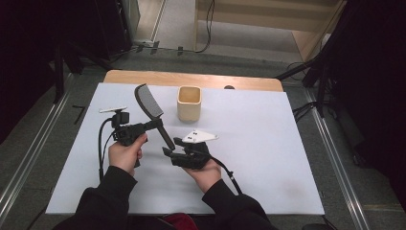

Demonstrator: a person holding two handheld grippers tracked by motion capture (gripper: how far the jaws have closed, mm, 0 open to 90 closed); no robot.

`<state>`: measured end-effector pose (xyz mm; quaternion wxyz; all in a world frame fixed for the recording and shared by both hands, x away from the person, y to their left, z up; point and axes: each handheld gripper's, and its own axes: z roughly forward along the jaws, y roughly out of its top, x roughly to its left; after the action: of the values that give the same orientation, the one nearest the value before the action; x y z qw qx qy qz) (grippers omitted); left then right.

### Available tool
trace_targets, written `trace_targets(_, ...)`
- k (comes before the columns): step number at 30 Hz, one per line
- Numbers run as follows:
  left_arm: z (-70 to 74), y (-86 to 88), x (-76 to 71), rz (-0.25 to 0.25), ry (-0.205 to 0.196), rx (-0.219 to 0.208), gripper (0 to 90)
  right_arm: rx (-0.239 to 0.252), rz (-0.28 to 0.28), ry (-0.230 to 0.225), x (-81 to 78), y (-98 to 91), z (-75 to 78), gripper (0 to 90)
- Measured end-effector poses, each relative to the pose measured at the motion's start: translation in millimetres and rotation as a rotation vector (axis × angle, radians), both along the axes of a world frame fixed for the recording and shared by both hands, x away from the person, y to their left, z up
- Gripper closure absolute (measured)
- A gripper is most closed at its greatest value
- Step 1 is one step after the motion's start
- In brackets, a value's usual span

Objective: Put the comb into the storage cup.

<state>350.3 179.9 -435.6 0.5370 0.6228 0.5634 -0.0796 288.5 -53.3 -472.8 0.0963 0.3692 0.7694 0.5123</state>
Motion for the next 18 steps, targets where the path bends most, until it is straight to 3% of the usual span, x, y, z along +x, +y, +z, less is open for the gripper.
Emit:
trace_targets(10,-0.8,1.0,0.7,-0.001,-0.007,0.028,72.7,0.003,0.029,0.034,1.2,-8.2,0.7,32.8)
trace_targets(18,-1.6,1.6,1.1,-0.005,-0.008,0.045,72.7,0.004,0.033,0.021,2.0,-19.9,3.3,30.2)
